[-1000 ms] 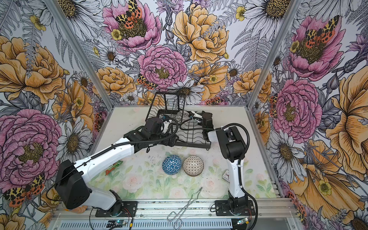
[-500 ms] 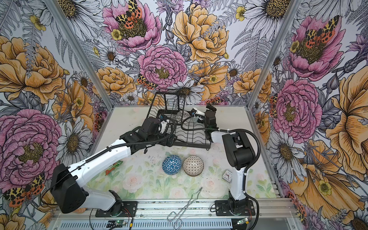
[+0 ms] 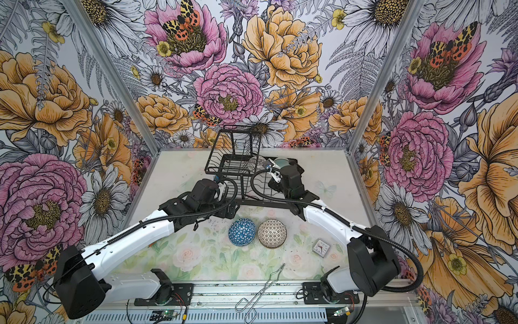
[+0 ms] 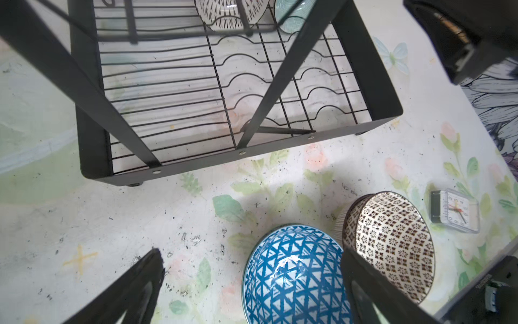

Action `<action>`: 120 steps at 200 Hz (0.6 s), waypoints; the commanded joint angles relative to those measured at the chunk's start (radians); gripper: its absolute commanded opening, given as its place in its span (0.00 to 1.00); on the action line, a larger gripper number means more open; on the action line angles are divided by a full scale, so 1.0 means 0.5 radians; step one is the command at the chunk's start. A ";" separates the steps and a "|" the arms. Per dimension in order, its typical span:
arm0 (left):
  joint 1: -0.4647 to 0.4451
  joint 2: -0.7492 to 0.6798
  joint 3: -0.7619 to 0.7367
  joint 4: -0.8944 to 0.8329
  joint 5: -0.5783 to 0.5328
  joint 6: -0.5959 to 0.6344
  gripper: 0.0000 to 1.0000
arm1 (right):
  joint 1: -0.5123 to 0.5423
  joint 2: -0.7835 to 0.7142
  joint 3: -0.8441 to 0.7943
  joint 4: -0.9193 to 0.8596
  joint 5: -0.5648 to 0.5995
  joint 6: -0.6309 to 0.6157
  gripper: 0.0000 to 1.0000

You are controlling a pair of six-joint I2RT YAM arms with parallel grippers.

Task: Load the bowls into the dish rack
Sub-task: 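Lower the green bowl into a slot beside the maroon-patterned bowl, then withdraw right gripper from the rack while left gripper moves over the blue bowl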

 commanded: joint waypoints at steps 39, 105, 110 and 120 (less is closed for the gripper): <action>-0.003 -0.138 -0.120 -0.064 0.128 0.015 0.99 | 0.371 -0.253 0.075 -0.853 0.165 1.210 1.00; -0.153 -0.179 -0.219 -0.111 0.199 -0.304 0.93 | 0.350 -0.208 0.496 -1.526 -0.177 1.617 1.00; -0.191 -0.176 -0.225 -0.116 0.160 -0.324 0.92 | 0.347 -0.210 0.514 -1.561 -0.203 1.640 1.00; -0.268 -0.169 -0.238 -0.117 0.077 -0.358 0.92 | 0.341 -0.227 0.528 -1.609 -0.213 1.678 0.99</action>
